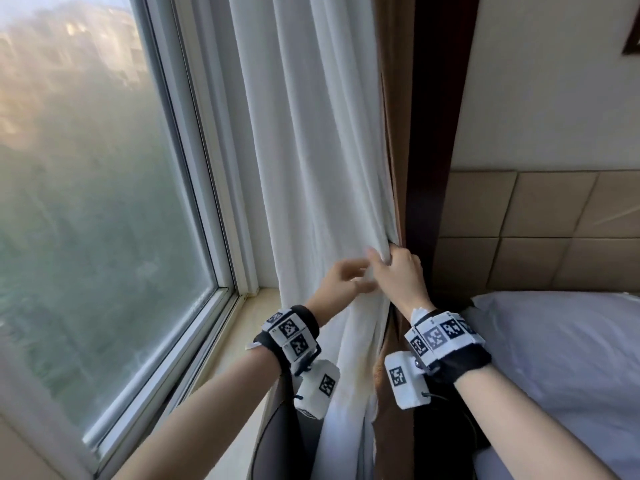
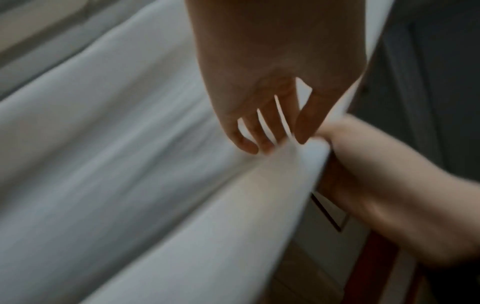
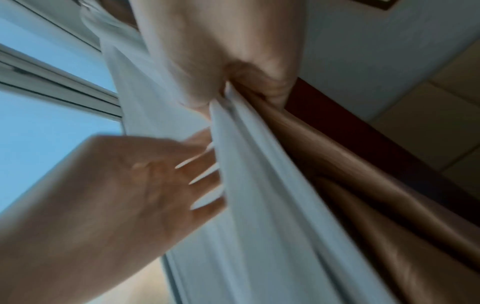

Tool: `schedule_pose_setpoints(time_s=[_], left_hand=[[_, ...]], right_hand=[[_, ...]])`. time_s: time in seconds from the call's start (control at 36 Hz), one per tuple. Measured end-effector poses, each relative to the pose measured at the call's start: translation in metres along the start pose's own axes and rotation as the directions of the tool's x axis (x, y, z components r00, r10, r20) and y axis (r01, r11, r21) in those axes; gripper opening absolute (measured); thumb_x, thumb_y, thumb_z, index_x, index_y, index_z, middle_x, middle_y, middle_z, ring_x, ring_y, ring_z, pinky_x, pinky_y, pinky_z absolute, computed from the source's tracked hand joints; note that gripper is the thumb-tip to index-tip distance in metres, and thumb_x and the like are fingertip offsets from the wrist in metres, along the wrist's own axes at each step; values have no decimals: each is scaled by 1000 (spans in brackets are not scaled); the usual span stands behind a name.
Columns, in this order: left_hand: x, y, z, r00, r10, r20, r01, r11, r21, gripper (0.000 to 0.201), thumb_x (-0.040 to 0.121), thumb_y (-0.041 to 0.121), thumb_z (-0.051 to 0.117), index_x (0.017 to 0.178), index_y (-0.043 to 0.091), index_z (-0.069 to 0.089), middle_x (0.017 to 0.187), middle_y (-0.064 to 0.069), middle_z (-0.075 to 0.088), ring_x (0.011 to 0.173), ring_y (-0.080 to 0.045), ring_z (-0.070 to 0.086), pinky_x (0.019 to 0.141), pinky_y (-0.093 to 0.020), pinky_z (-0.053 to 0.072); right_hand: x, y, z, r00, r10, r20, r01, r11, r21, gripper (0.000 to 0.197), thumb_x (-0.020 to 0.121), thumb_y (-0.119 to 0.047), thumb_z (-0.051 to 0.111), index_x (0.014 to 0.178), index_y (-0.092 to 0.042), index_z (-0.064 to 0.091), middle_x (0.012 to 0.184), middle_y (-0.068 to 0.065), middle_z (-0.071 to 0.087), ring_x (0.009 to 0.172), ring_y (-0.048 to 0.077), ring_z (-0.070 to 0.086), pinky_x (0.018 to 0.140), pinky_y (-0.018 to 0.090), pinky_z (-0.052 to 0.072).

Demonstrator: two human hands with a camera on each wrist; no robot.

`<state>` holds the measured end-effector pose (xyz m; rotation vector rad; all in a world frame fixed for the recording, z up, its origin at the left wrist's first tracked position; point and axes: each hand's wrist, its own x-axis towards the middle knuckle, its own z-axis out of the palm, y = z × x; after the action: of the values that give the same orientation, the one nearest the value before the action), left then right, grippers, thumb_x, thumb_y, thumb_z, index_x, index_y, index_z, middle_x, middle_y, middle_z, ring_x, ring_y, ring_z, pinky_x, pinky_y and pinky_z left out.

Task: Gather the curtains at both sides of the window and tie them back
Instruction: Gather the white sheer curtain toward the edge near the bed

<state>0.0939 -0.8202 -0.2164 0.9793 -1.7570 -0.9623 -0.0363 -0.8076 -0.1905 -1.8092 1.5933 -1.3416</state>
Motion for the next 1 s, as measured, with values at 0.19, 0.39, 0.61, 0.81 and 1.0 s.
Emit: schedule_pose_setpoints(time_s=[0.19,0.39,0.61,0.81,1.0], left_hand=[[21,-21,-56,915,-96,-391,67,994,-88,28,90,12,61,118,10,65,113,-2,68,104,-15,61,92,-25,46],[57,-34,-101,851,-376,-366,318,925,-209,69,88,52,58,147,29,29,147,-1,36,134,-22,37,109,-43,31],[80,0,-51,955,-290,-53,259,911,-320,20,96,16,45,78,17,52,60,8,59,57,-6,56,58,-18,47],[87,-1,-14,966,-257,-33,230,909,-347,36,102,4,36,67,15,41,55,-1,48,40,0,48,48,-11,43],[85,-5,-16,965,-258,56,262,908,-327,18,91,10,52,73,14,54,65,1,59,62,-11,56,61,-22,46]], right_hand=[[5,11,-2,983,-181,-33,170,964,-203,35,99,-19,48,85,9,64,75,24,64,73,39,63,61,29,45],[3,10,-11,982,-188,-5,181,950,-254,34,96,-12,48,73,10,58,67,26,60,63,41,60,57,36,49],[11,16,-13,992,-122,27,124,977,-174,27,97,-14,48,88,7,63,77,20,62,66,24,48,66,26,41],[25,27,-15,997,-66,29,69,990,-126,26,96,-17,51,93,5,66,82,18,66,78,30,63,68,22,41],[35,34,-19,999,-23,-41,13,975,-223,24,96,-9,48,101,9,62,95,28,63,93,42,58,73,21,36]])
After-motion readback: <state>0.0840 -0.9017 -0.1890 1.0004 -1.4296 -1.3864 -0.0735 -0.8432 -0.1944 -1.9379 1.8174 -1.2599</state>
